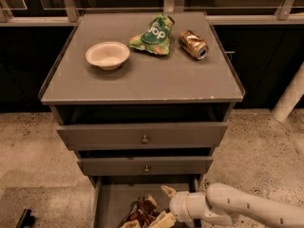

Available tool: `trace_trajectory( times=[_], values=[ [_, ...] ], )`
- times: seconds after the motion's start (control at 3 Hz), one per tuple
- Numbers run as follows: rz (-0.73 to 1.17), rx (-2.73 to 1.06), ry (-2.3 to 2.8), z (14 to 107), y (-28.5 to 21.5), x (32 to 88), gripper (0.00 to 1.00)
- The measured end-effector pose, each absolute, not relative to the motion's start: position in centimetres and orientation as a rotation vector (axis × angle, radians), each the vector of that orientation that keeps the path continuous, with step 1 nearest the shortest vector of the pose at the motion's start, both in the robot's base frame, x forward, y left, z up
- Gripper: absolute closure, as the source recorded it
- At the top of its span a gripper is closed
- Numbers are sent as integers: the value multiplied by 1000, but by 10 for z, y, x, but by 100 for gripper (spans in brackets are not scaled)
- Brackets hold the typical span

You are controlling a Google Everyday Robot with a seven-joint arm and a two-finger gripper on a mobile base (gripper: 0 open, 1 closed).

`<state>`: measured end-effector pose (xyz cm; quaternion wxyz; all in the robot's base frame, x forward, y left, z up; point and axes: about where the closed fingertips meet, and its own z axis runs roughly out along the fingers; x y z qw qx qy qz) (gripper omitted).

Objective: Pick brown chip bag from bottom drawer and place on counter

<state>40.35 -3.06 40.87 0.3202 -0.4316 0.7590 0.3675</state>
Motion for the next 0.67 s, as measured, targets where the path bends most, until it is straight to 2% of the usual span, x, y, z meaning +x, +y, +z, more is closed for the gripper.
trace_trajectory(
  times=[0.67],
  values=[
    [1004, -1113, 1991, 389, -3, 403, 0]
  ],
)
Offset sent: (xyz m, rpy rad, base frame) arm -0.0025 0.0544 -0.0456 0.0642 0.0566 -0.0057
